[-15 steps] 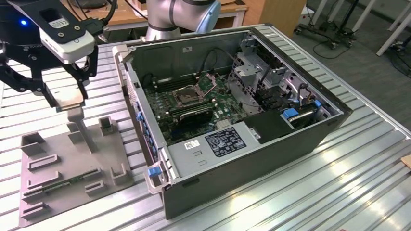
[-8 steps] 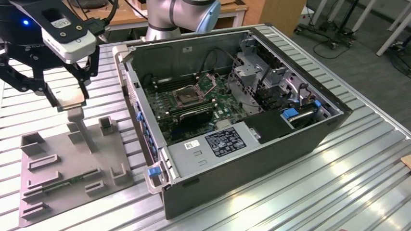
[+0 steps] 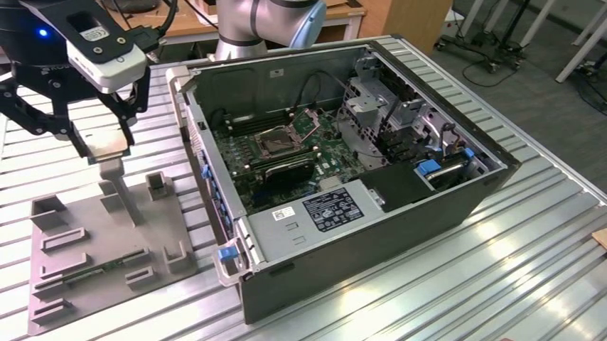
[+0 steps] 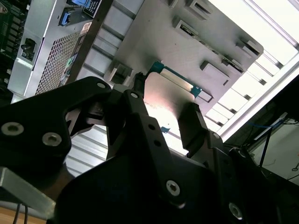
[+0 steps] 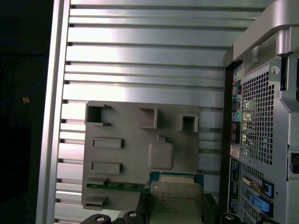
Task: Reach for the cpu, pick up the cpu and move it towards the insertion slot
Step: 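Pick up the cpu and move it towards the insertion slot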
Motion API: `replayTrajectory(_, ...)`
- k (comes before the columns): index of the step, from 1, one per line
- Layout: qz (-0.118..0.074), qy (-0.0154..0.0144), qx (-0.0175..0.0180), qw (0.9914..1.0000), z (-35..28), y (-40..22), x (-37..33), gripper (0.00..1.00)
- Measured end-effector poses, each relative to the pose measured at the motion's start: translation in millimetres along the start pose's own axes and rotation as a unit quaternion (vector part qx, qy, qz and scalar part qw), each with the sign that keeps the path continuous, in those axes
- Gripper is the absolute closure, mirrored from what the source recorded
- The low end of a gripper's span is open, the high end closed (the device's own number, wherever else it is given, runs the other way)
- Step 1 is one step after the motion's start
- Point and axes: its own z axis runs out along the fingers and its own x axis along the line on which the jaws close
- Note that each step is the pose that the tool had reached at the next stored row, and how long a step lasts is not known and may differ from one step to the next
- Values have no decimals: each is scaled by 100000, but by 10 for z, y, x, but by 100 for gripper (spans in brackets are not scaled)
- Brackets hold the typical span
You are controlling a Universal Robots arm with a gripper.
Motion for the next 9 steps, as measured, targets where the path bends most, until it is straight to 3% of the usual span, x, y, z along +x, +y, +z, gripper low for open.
replayTrajectory(9, 0, 6, 2, 100000, -18, 0, 0, 46)
